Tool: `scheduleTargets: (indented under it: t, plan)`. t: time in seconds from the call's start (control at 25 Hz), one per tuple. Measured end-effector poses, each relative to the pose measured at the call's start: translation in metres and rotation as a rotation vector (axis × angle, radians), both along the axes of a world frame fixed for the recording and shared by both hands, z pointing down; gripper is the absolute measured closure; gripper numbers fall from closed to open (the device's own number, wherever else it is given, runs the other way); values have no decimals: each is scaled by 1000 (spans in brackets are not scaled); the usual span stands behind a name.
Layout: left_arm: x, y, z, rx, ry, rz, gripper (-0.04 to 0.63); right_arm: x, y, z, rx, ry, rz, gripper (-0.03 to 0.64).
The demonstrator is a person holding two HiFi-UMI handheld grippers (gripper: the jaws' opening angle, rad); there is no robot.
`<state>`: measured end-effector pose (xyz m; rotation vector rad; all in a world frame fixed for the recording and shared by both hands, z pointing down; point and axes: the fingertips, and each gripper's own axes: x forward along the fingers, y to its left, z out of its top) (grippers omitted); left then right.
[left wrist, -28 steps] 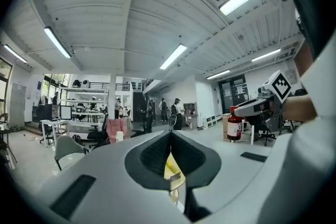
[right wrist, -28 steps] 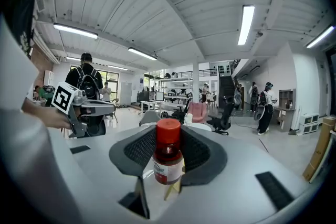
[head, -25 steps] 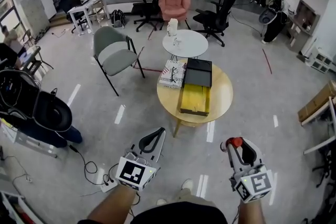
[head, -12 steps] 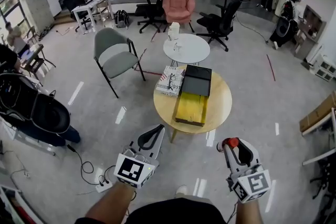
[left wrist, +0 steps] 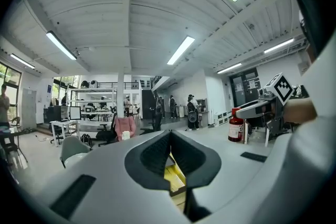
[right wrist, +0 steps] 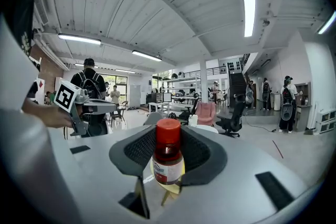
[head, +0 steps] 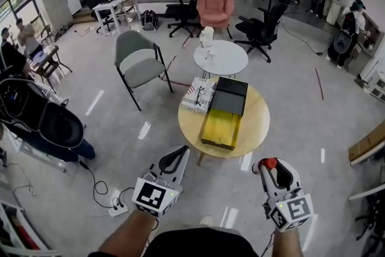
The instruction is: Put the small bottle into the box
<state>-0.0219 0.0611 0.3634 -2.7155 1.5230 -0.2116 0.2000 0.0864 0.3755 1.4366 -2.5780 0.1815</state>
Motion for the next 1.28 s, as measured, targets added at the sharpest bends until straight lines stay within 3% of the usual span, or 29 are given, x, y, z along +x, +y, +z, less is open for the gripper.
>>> scheduleTargets:
  t: [0.32, 0.8, 1.28]
  plan:
    - [-17, 17, 7, -14, -18, -50, 578, 8, 1, 1, 16, 2, -7, 468]
    - [-3, 19, -1, 9, -2, 8, 578, -1, 17, 6, 11, 1, -7, 468]
    - [-14, -24, 6, 1, 9, 38, 578, -18, -20, 18, -18, -4, 15, 468]
